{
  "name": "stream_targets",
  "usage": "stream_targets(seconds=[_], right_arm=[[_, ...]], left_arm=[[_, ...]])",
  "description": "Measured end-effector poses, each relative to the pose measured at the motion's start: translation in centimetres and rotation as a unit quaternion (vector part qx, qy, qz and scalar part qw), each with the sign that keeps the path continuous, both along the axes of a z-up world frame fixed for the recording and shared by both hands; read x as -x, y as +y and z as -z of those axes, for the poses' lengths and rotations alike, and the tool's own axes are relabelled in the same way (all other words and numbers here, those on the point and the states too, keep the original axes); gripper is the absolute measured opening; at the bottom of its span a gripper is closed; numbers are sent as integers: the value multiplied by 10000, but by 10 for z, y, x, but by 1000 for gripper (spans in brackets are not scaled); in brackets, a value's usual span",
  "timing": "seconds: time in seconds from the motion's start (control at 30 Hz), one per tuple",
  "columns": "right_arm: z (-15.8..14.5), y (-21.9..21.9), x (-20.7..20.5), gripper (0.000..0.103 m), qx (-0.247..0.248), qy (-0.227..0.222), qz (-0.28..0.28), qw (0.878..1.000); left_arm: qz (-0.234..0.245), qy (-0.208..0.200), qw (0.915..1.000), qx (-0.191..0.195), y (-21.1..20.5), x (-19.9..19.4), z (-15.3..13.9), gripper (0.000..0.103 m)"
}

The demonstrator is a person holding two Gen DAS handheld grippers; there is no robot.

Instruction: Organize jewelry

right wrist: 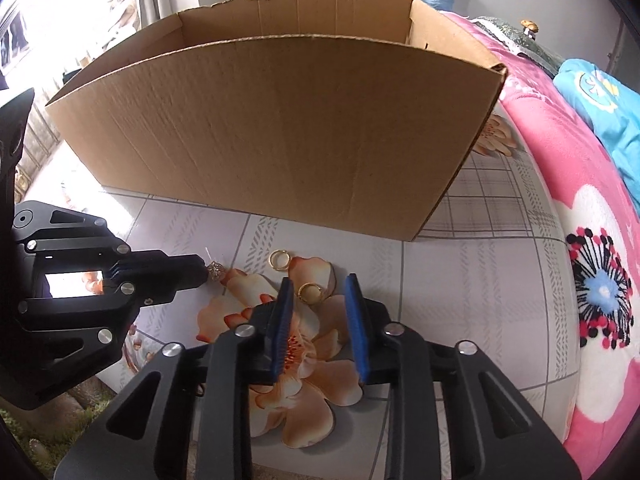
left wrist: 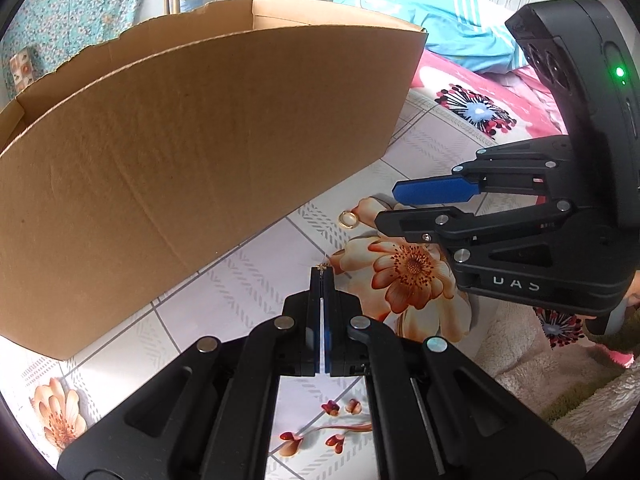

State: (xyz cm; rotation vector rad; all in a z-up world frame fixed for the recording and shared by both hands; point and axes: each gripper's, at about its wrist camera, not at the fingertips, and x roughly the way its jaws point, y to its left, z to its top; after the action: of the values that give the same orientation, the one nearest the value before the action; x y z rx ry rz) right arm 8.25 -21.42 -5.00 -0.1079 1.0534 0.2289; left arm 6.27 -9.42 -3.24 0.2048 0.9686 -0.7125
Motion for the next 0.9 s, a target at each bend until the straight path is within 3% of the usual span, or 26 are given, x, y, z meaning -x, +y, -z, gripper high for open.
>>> stream_targets(seconds=[0.2, 0.33, 0.9], right_arm=[[2, 3, -2, 23, -17, 28, -16, 10000], [2, 5, 0, 13, -101, 52, -42, 9999], [-7, -10, 7, 12, -504, -14, 218, 9985]], left_arm=[[-6, 11, 10000, 0, 0, -1, 1, 0], [-1, 6, 10000, -4, 0, -1, 1, 0], [-9, -77, 9998, 195, 5, 0, -9, 0]])
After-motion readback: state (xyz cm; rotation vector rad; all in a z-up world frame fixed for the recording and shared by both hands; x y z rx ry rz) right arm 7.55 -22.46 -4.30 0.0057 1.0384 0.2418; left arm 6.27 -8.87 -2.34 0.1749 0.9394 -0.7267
